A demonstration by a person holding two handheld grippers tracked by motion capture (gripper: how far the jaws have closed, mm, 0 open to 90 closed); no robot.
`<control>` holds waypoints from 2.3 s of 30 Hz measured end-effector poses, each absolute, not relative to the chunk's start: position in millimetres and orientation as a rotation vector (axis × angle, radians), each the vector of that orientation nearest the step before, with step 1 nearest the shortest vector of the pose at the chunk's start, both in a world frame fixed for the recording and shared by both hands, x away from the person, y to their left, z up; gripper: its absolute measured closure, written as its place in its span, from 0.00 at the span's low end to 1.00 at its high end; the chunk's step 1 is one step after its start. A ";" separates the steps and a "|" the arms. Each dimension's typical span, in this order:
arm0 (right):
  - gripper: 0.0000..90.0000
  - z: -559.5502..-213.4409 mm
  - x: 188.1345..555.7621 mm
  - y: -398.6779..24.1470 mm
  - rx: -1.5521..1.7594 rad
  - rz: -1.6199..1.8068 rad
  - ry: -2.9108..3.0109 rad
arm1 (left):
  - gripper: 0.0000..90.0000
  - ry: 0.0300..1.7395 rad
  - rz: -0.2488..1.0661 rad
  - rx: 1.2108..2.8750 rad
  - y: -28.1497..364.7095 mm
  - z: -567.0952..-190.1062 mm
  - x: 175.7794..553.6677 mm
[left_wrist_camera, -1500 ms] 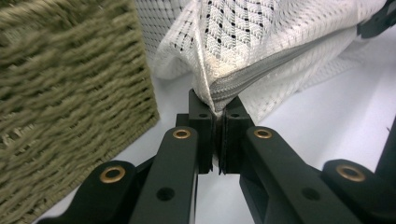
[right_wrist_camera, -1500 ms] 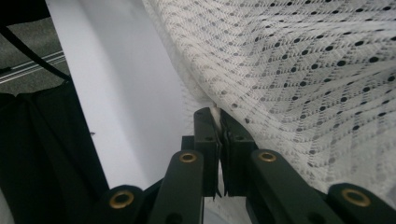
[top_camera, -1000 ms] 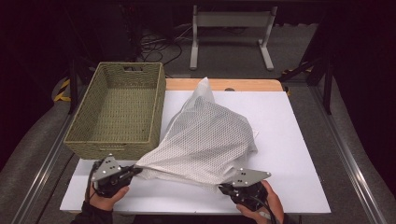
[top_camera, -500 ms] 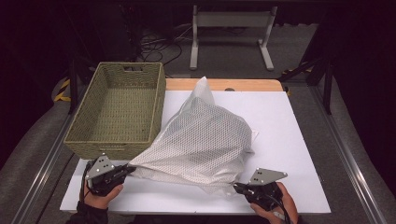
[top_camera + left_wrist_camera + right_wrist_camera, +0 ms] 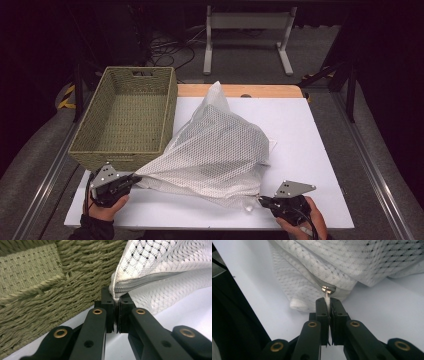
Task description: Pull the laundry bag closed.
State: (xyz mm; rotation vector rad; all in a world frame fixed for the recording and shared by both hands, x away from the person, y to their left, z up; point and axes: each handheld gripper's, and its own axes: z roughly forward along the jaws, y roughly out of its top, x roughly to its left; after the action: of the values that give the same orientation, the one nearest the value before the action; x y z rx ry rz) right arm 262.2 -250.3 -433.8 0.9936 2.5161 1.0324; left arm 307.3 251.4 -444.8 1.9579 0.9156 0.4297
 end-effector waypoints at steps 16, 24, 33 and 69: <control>0.96 -439.4 276.6 -269.5 1.043 0.981 2.481 | 0.96 0.840 0.412 2.034 236.6 -444.9 303.8; 0.96 -438.0 281.3 -289.4 1.130 0.960 2.432 | 0.88 0.729 0.360 2.073 222.1 -445.7 295.4; 0.96 -437.3 275.7 -300.7 1.063 0.982 2.419 | 0.56 0.648 0.368 1.971 226.9 -435.0 279.3; 0.14 -428.6 303.3 -350.0 1.068 1.035 2.020 | 0.11 0.869 0.504 1.949 256.9 -456.6 308.5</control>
State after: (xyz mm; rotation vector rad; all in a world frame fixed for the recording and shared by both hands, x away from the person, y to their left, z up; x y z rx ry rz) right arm 303.3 -350.0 -428.6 1.0679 2.0204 1.0353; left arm 308.5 256.9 -456.6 1.9493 0.8688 0.5036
